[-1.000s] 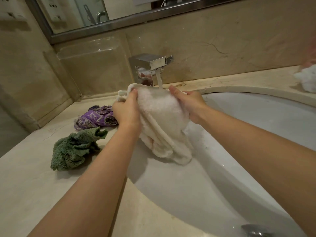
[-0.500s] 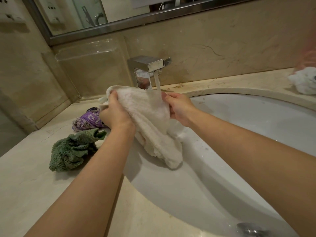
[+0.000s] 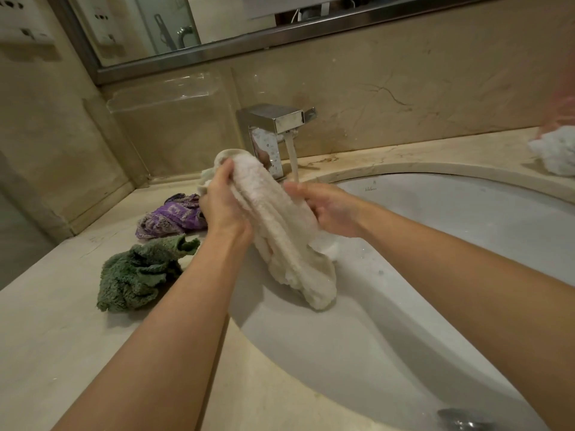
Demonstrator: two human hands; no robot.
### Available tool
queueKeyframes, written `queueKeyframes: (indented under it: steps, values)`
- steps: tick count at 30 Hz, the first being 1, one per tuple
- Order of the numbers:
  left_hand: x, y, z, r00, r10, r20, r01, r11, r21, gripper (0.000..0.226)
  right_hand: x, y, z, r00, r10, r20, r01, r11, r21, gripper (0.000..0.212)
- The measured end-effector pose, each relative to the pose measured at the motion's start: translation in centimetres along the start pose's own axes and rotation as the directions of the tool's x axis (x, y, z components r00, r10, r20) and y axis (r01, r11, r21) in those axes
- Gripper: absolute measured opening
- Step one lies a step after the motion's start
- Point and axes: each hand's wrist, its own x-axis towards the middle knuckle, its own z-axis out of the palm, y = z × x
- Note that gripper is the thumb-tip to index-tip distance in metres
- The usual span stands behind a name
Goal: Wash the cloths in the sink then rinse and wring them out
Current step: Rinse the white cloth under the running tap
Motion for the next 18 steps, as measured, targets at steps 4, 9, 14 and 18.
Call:
queueKeyframes:
  steps: [4,9,14,18]
  values:
    - [0.1,-0.6,0.4,0.961,-0.128,0.245,0.095,0.985,0.141,0.024,-0.5,-0.2,0.7,0.986,0.065,0.153,-0.037,0.983,-0.178,0.057]
    - [0.0,-0.9,0.5,0.919,-0.179,0.351,0.090,0.962,0.256,0.027,-0.5,-0.3,0.3,0.998,-0.018,-0.066,0.011,0.993,-0.117,0.035]
    - [-0.7,-1.1,0.5,0.829,-0.382,0.409,0.062,0.789,0.612,0.050,-0.5,-1.2,-0.7,0.980,-0.042,-0.195,0.077,0.982,0.173,0.060]
    - [-0.7,-2.0,0.2,0.744,-0.528,0.409,-0.002,0.611,0.792,0.065,-0.6,-2.0,-0.9,0.992,0.002,-0.129,0.019,0.987,0.160,0.066]
